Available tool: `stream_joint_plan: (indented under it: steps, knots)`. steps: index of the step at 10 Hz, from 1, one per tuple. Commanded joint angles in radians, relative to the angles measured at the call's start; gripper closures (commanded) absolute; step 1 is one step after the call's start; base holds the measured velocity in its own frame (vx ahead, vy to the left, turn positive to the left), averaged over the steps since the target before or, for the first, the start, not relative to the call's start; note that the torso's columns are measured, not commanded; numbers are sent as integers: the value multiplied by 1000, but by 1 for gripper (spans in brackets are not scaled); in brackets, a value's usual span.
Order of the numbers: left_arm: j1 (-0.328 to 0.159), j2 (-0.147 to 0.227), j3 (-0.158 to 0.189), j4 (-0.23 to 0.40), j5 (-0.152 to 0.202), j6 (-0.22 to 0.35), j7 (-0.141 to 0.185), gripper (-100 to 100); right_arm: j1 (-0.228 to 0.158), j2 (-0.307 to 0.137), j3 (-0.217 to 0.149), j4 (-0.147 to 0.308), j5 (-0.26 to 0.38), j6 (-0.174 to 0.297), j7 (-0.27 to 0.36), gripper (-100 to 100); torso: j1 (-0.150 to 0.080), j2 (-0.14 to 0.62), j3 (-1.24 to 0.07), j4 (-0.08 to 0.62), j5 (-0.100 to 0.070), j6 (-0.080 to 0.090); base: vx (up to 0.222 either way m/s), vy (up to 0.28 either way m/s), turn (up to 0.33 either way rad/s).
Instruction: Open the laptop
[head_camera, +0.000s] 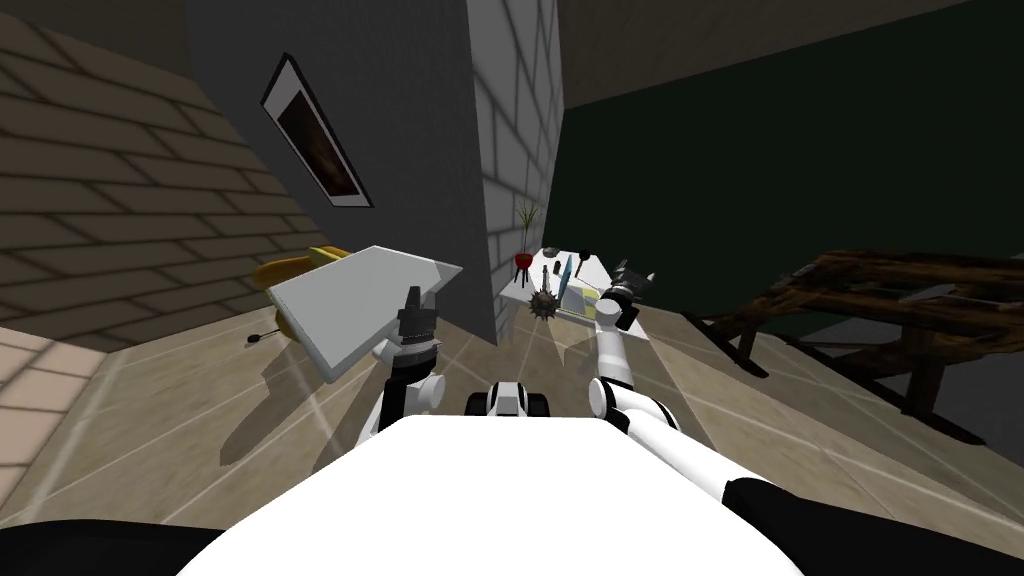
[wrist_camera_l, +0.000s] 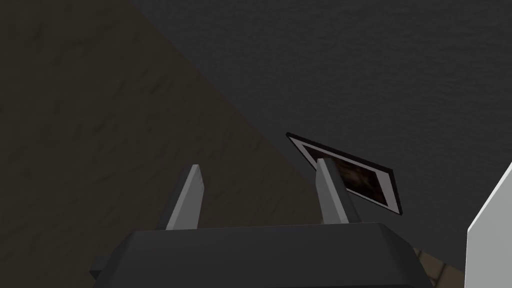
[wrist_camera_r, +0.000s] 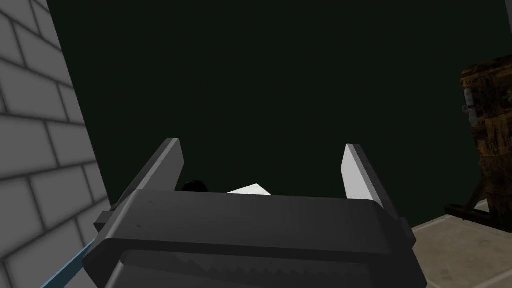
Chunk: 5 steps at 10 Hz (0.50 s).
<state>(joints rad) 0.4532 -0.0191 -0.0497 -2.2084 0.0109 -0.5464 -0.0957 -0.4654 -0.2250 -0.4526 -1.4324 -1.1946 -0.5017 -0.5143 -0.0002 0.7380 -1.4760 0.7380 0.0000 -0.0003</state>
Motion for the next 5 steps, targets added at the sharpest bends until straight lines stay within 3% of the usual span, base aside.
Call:
stream_joint_plan:
  steps: [1, 5]
  knots:
    - [0, 0, 0, 0, 0, 0, 0, 0, -60, 4, -40, 66, -52, 7, -33, -100, 0, 0, 0, 0, 0, 1, -22, -13, 155]
    - [0, 0, 0, 0, 0, 0, 0, 0, -183, 27, -134, 187, -151, 24, -98, -100, 0, 1, 1, 0, 0, 0, -47, -17, 201]
